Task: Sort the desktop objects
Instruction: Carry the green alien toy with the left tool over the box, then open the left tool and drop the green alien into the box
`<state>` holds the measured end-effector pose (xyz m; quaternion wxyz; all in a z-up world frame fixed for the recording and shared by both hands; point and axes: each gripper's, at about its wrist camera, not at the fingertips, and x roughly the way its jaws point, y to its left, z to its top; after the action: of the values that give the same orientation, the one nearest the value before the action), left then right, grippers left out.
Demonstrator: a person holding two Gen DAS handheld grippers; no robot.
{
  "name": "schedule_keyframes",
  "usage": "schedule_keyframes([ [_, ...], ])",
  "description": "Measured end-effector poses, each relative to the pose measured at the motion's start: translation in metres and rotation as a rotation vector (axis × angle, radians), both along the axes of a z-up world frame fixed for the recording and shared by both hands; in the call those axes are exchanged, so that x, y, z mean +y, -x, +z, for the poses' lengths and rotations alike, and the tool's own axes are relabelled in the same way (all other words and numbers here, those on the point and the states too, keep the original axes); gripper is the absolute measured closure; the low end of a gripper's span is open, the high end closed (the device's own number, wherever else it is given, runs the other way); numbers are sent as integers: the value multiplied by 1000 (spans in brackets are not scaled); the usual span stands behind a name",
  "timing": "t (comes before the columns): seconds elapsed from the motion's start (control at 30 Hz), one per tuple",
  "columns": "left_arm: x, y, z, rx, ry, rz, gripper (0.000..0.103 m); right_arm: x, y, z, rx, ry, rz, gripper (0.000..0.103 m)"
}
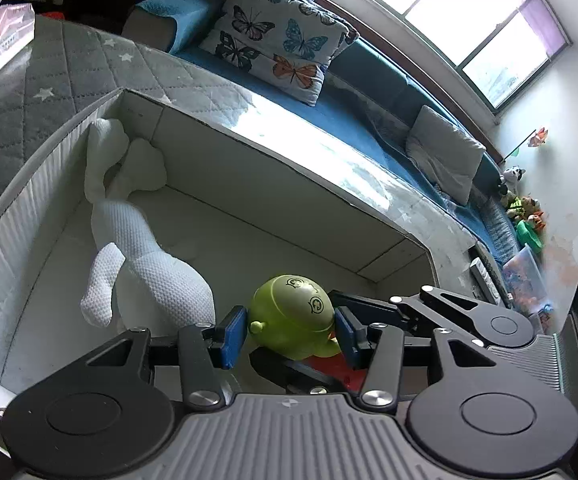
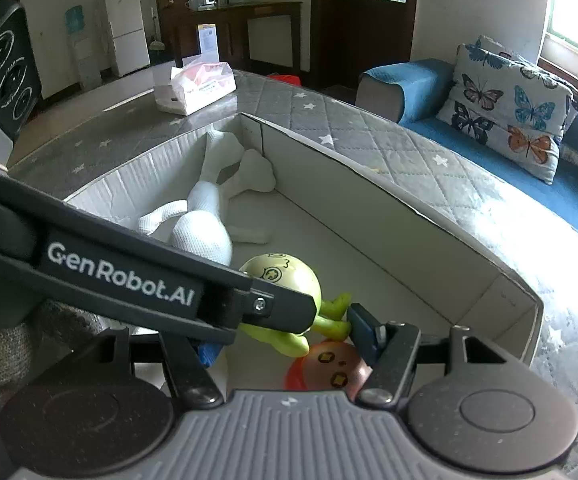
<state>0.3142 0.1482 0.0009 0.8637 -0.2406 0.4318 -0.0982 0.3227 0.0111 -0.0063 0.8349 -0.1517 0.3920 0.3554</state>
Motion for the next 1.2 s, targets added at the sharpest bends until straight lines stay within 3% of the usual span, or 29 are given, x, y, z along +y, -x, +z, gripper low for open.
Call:
schedule_keyframes([
  [0.67,-10,23,26,-63,-71,22,52,-24,44,38,-119,-82,-18,25],
  [1.2,9,16,12,-12,-13,48,52,5,16,21,-63,-48,-41,25],
])
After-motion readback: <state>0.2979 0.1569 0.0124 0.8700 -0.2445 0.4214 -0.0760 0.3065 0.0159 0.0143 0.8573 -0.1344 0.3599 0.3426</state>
